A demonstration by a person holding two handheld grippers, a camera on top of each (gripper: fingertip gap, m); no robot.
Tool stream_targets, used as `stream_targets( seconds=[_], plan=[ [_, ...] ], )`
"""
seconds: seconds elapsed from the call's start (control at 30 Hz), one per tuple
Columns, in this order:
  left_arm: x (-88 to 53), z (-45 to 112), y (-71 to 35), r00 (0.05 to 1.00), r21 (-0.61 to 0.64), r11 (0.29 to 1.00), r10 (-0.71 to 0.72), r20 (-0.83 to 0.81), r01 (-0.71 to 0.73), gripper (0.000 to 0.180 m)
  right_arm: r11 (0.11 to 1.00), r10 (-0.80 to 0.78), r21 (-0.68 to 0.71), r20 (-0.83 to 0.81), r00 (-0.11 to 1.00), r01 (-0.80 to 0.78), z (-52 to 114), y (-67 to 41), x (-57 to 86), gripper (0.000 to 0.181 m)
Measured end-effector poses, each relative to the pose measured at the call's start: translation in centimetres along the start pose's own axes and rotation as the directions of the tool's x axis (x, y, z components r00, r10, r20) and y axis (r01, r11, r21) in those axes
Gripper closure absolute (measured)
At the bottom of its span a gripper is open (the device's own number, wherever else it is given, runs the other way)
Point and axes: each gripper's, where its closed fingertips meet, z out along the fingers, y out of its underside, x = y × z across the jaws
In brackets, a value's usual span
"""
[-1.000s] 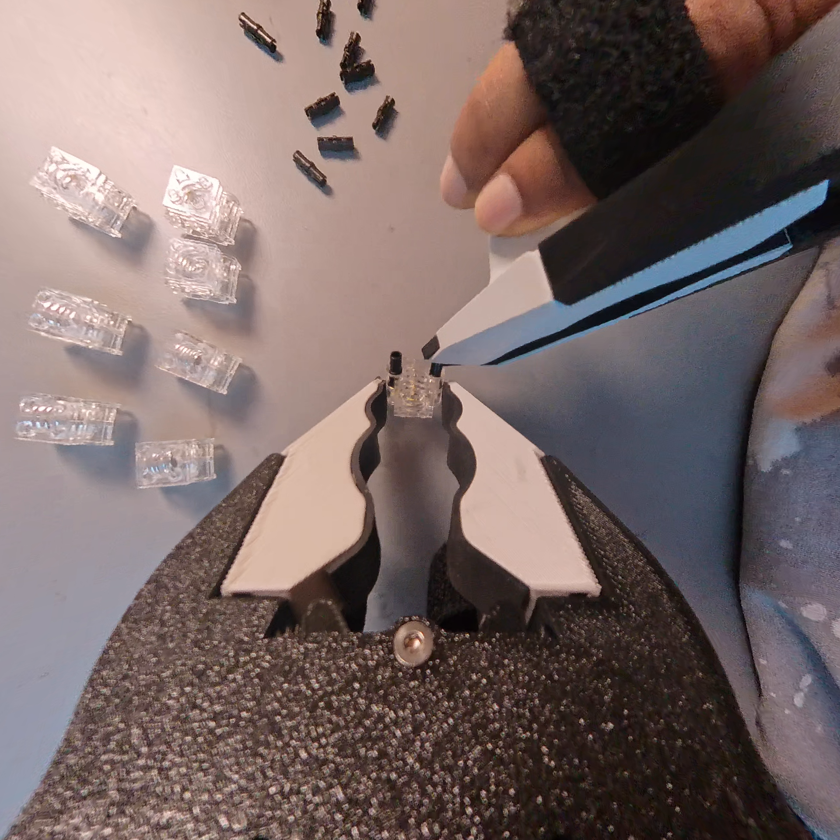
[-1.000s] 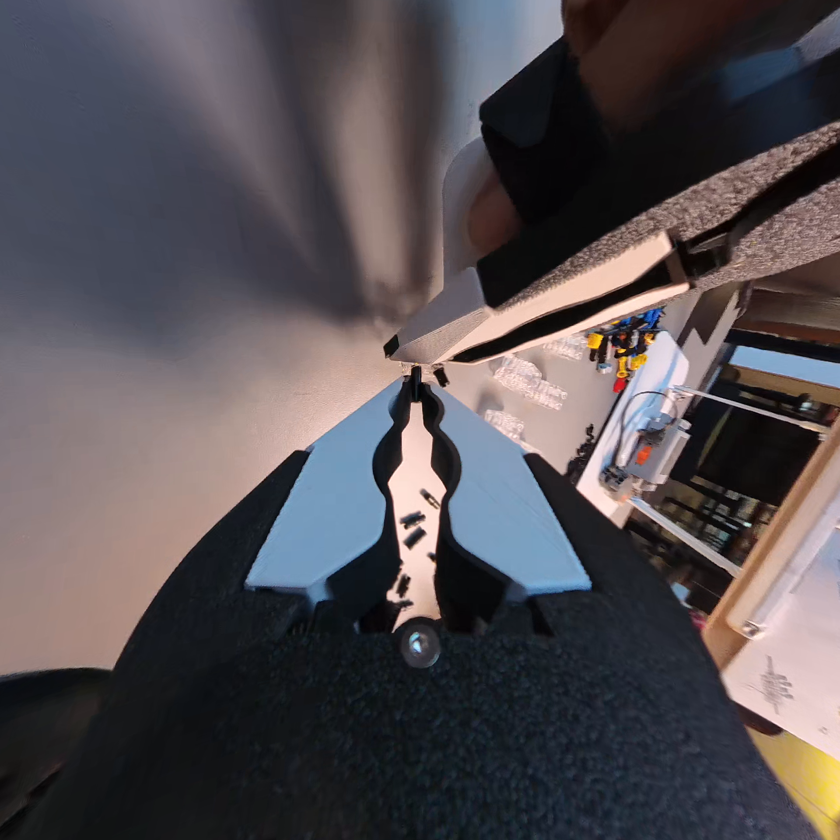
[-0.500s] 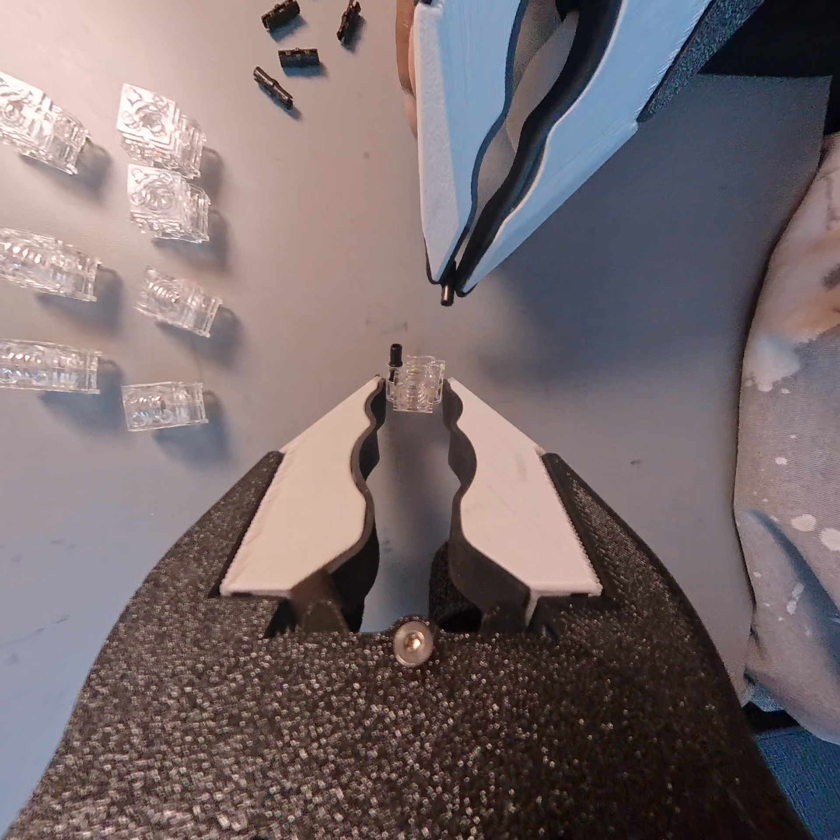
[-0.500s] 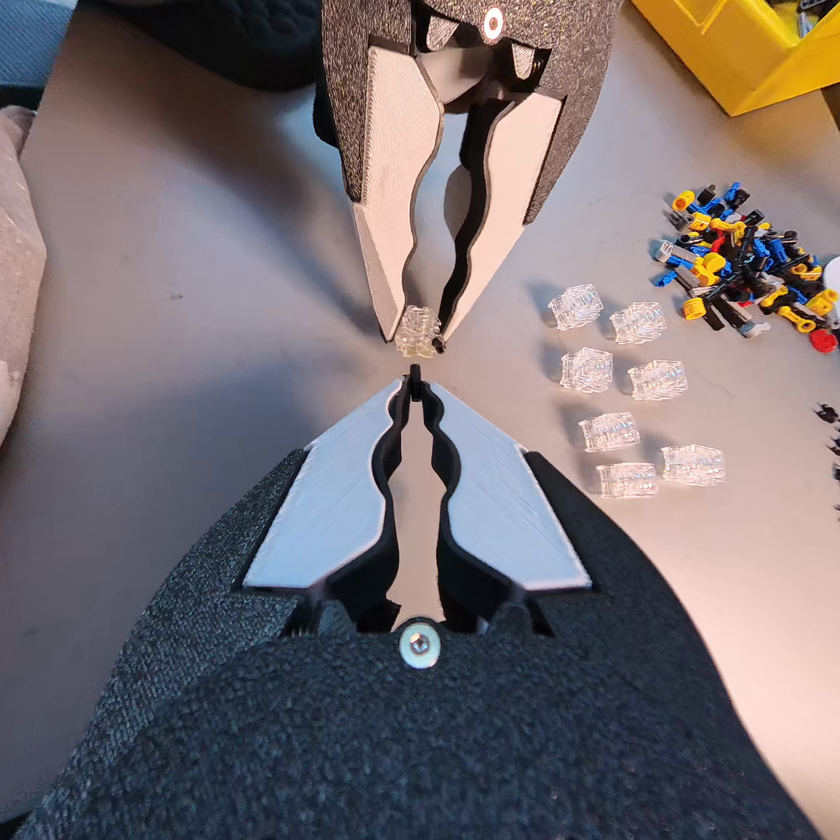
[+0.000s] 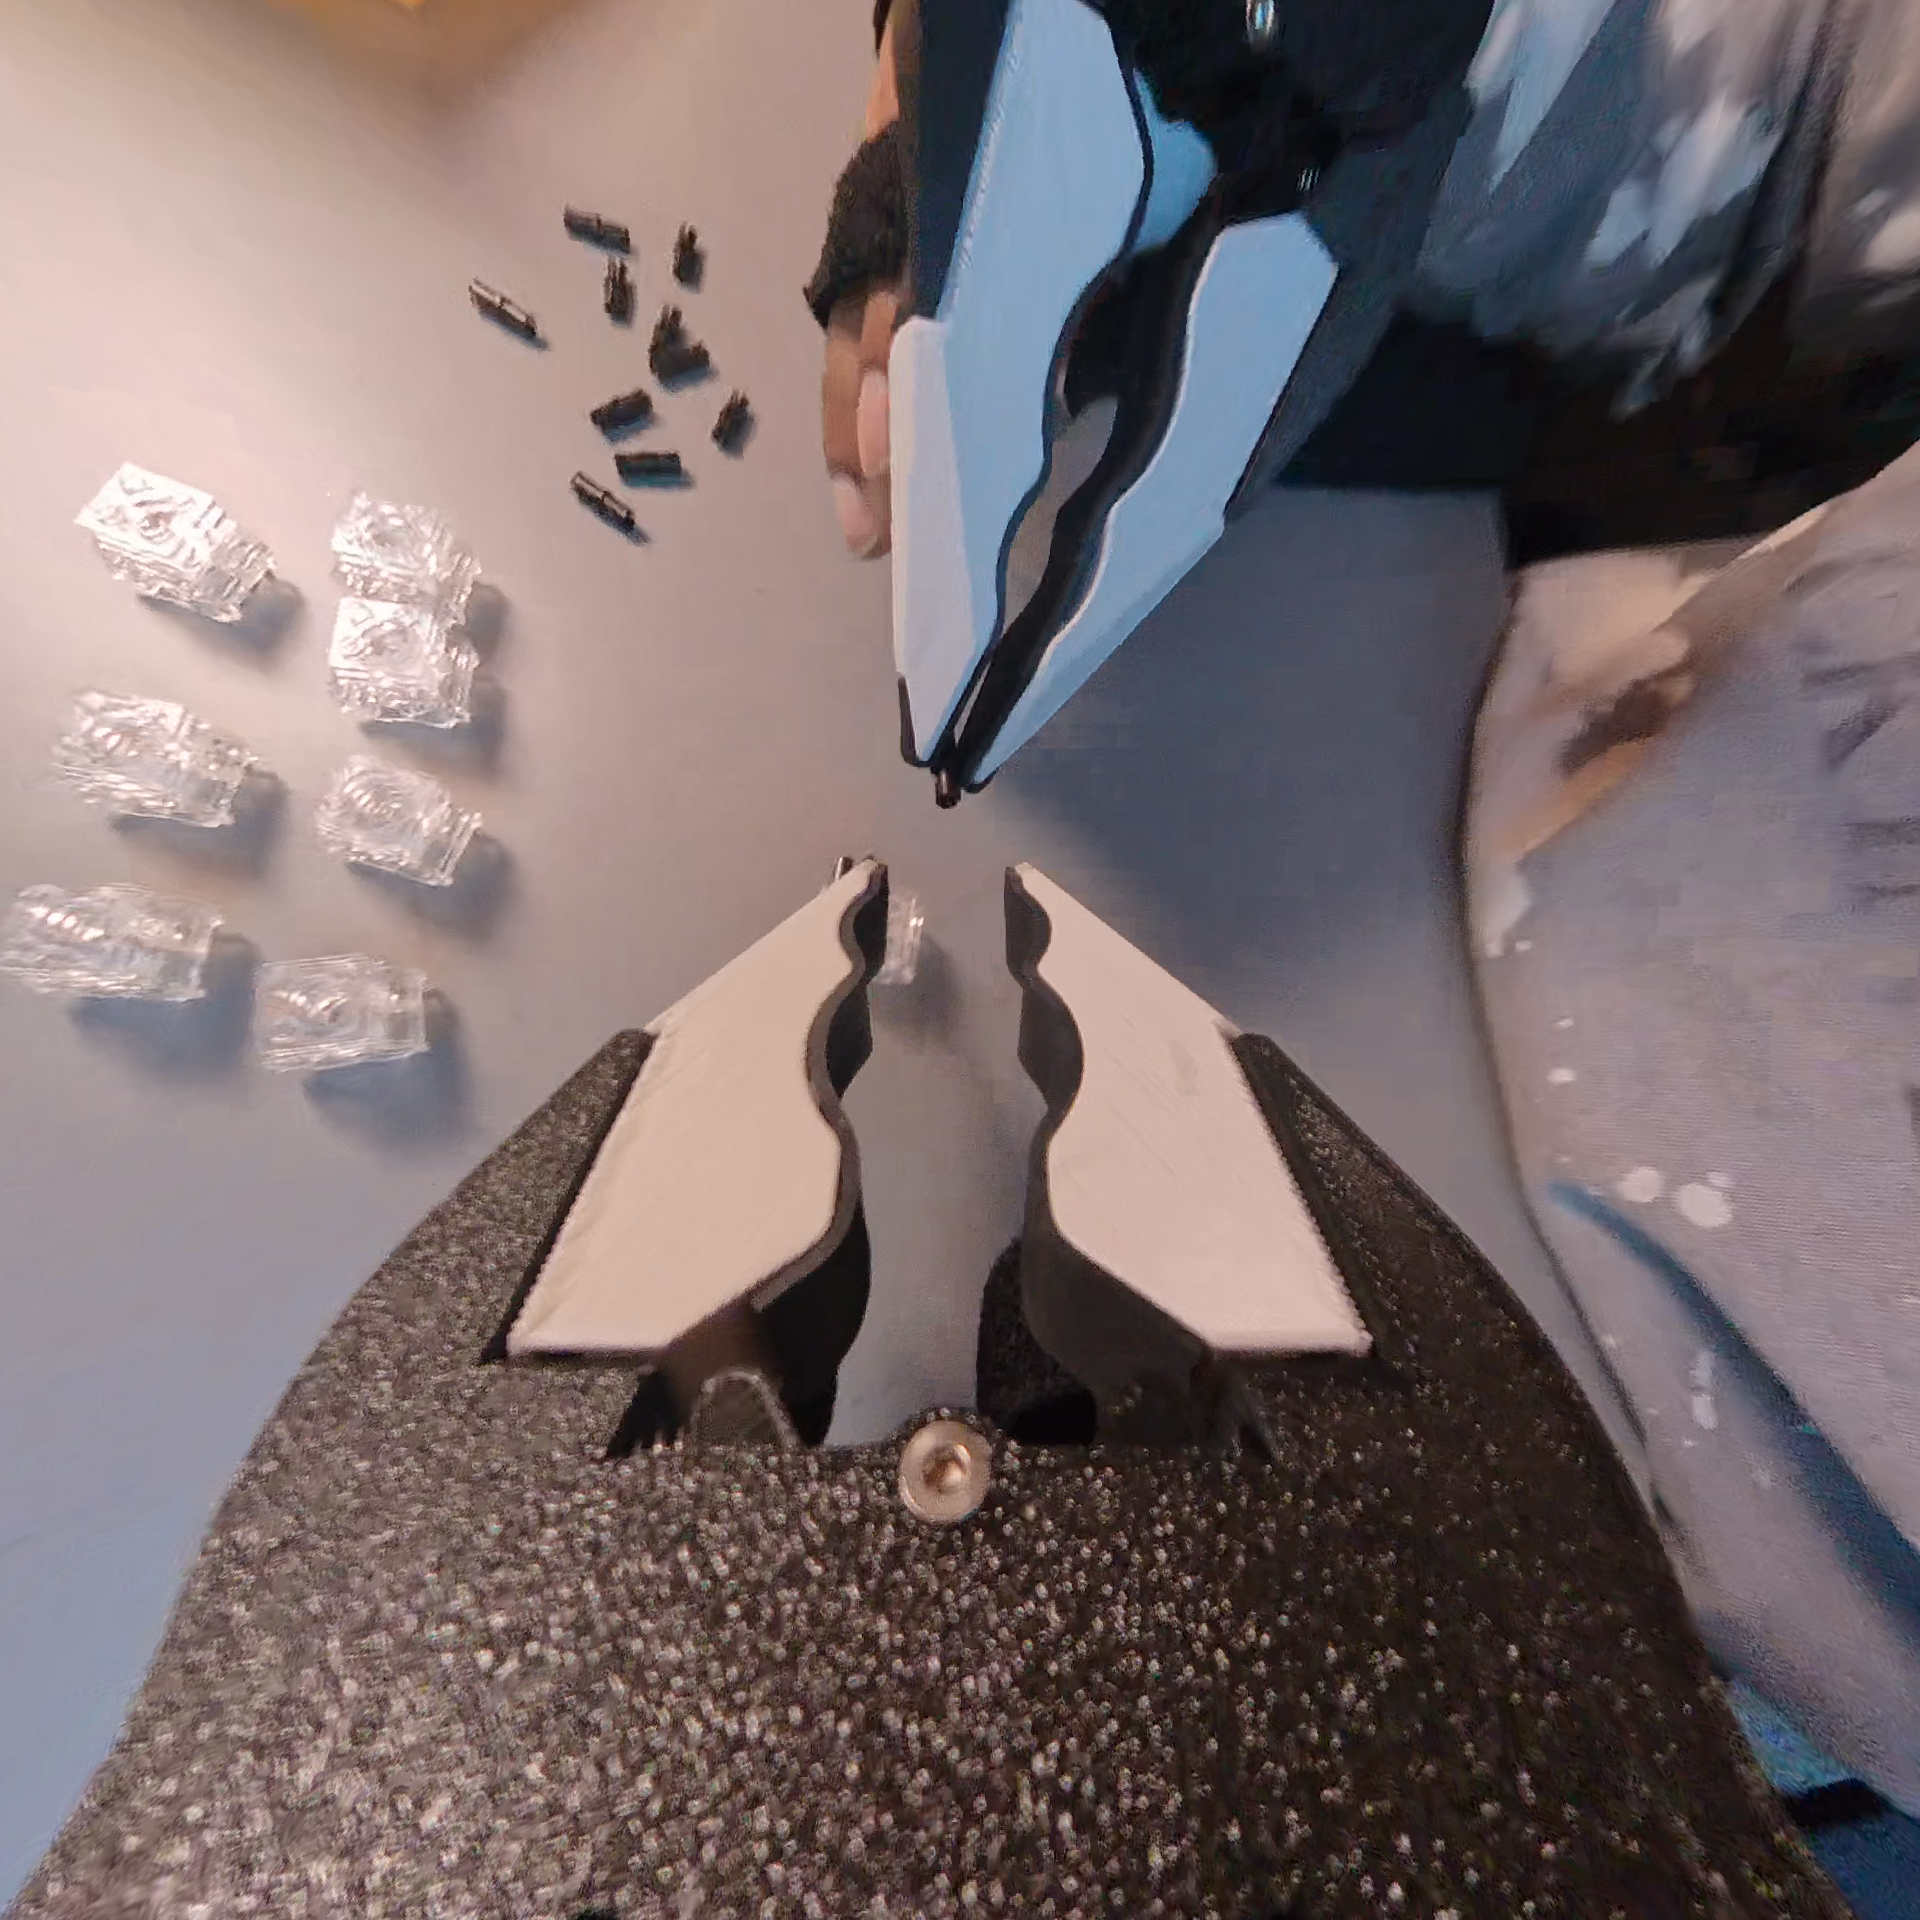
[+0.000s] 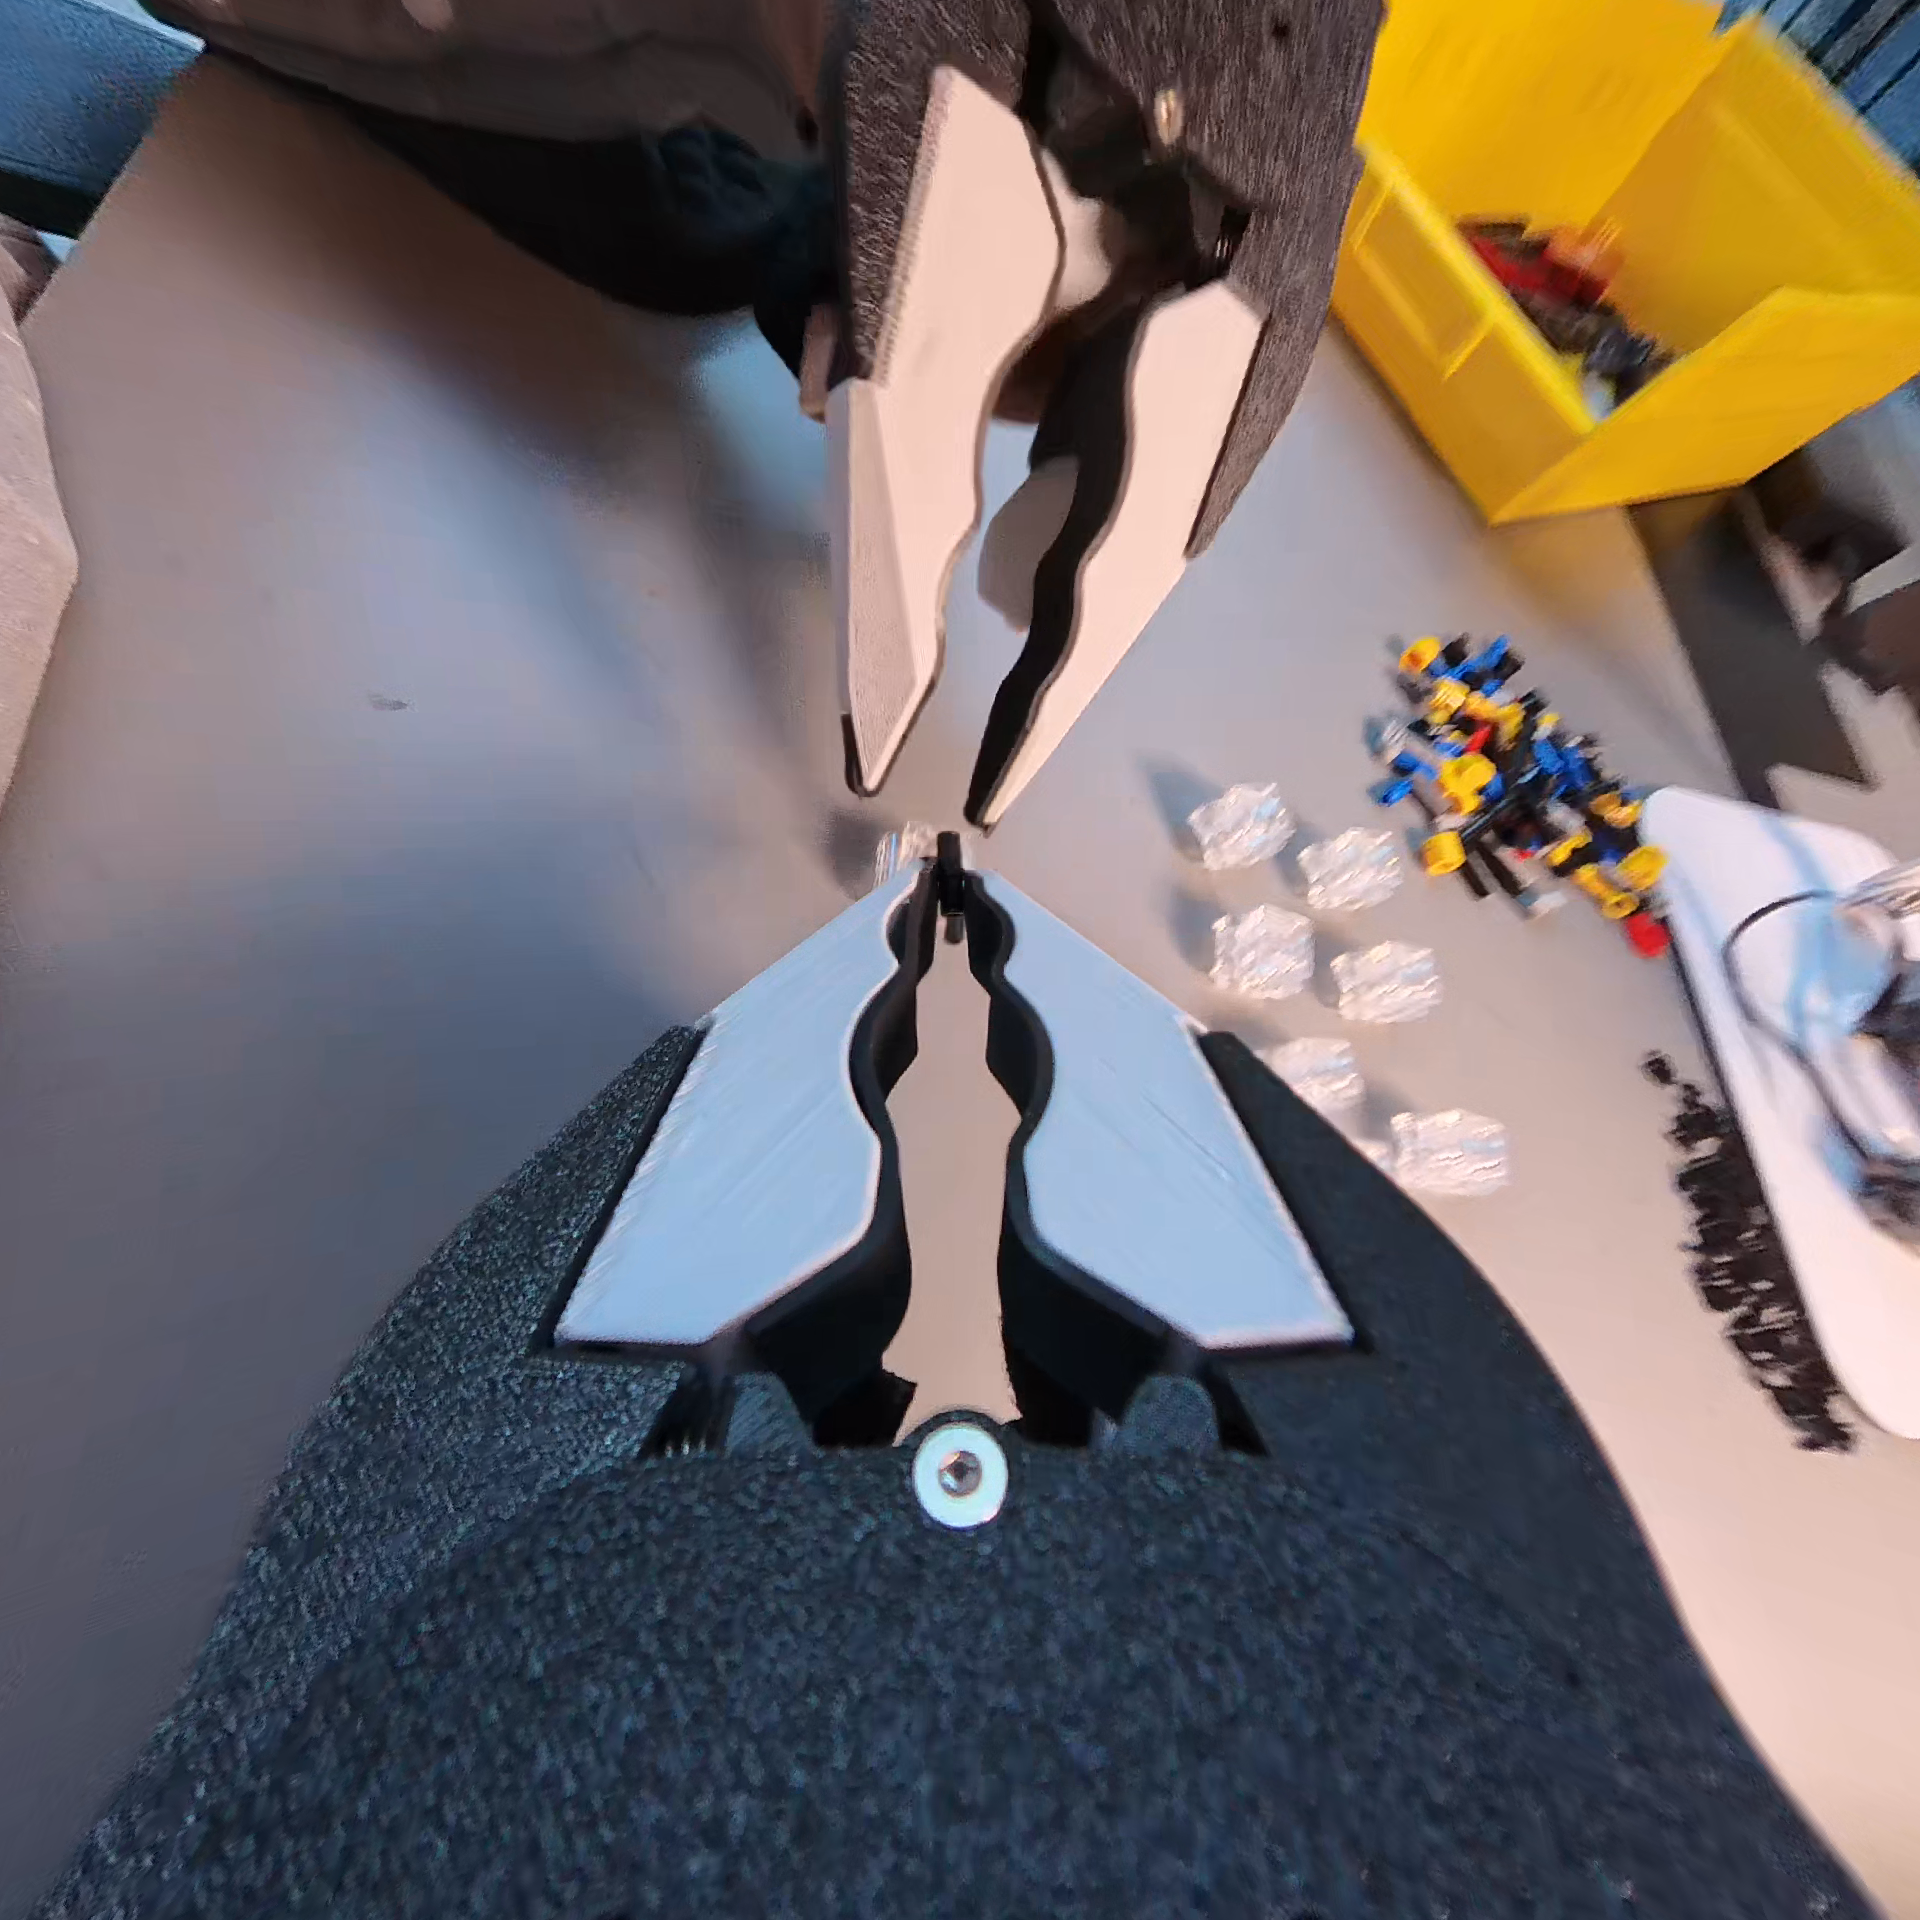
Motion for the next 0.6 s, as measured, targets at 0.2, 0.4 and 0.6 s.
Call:
stream_targets(
  seconds=[0.2,0.4,0.6],
  plan=[
    [0.8,-1.3,-2.1,0.974,0.238,0.952,-0.155,-0.168,0.192,0.165,0.984,-0.167,0.041,-0.12,0.979,0.173,-0.5,-2.3,0.6,0.176],
    [1.0,-1.5,-2.7,0.968,0.265,0.941,-0.161,-0.194,0.209,0.177,0.978,-0.196,0.045,-0.142,0.97,0.204,-0.4,-2.5,0.5,0.177],
    [1.2,-1.8,-2.9,0.981,0.299,0.943,-0.095,-0.168,0.143,0.178,0.981,-0.141,0.116,-0.137,0.98,0.157,-0.7,-3.1,0.5,0.176]
  ],
)
